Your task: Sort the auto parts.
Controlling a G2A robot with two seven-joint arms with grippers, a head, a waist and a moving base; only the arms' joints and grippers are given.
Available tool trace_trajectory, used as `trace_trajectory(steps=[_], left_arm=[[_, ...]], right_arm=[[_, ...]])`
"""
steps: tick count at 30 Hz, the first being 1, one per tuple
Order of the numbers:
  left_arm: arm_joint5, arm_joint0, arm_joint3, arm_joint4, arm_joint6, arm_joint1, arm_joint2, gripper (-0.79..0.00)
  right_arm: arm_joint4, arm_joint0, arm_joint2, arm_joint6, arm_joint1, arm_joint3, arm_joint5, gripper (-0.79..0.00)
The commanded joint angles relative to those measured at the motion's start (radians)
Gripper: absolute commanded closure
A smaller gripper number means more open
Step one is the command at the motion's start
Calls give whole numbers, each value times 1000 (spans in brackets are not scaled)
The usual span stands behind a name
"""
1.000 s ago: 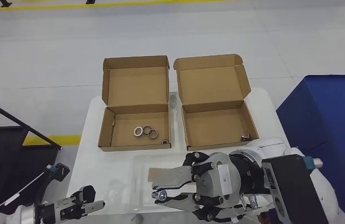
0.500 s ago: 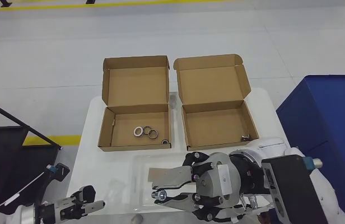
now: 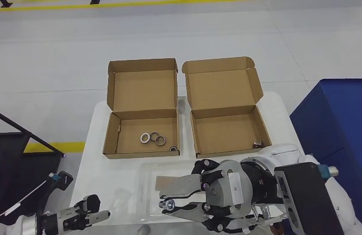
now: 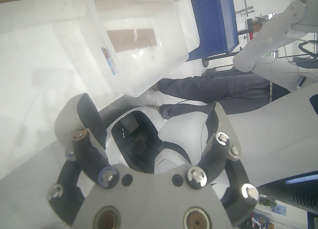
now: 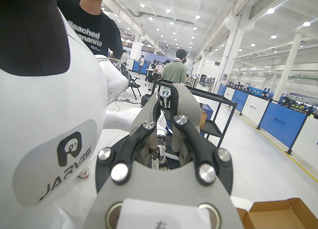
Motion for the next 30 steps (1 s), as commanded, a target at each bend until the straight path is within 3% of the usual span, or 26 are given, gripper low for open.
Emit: trace_trajectory(steps=[1,22,26,30], left_arm=[[0,0,0,0,0,0,0,-785],[0,0,0,0,0,0,0,-785],[0,0,0,0,0,0,0,-785],[0,0,0,0,0,0,0,-785]], right_arm=[[0,0,0,0,0,0,0,0],[6,-4,-1,-1,-1,-1,5,0],[169,15,-38,32,-8,29,-21,0],[417,20,-91,186,-5,51,18,0]])
